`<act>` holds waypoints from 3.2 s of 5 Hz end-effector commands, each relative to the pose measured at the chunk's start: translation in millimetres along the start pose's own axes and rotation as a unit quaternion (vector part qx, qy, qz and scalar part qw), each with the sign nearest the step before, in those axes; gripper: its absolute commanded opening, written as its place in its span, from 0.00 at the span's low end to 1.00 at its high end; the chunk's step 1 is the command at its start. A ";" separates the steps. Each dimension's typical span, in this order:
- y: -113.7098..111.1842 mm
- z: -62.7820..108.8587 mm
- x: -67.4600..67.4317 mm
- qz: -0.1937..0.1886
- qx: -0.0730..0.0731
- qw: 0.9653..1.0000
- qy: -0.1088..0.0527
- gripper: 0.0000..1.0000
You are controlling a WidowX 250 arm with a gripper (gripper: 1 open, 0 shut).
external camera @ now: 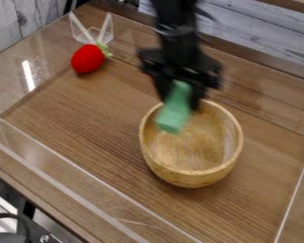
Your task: Put the green block in the brown bowl
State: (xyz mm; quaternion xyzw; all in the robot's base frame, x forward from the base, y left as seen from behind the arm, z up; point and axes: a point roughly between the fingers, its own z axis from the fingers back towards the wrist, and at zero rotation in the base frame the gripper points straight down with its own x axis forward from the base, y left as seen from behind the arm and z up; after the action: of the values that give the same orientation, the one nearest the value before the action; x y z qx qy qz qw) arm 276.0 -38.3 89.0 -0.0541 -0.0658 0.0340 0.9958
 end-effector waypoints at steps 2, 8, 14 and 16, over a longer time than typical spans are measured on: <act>-32.0 -11.4 -23.6 0.046 0.010 0.999 -0.018 0.00; -26.7 -2.1 -23.1 0.121 0.033 0.992 -0.024 0.00; -11.7 -14.4 1.1 0.139 0.048 0.989 -0.019 0.00; -9.5 -24.3 -0.8 0.104 0.045 0.993 -0.016 0.00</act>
State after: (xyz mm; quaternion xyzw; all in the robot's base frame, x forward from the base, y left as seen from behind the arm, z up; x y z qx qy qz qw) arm 275.2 -51.5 59.1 -0.0121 -0.0608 0.1394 0.9883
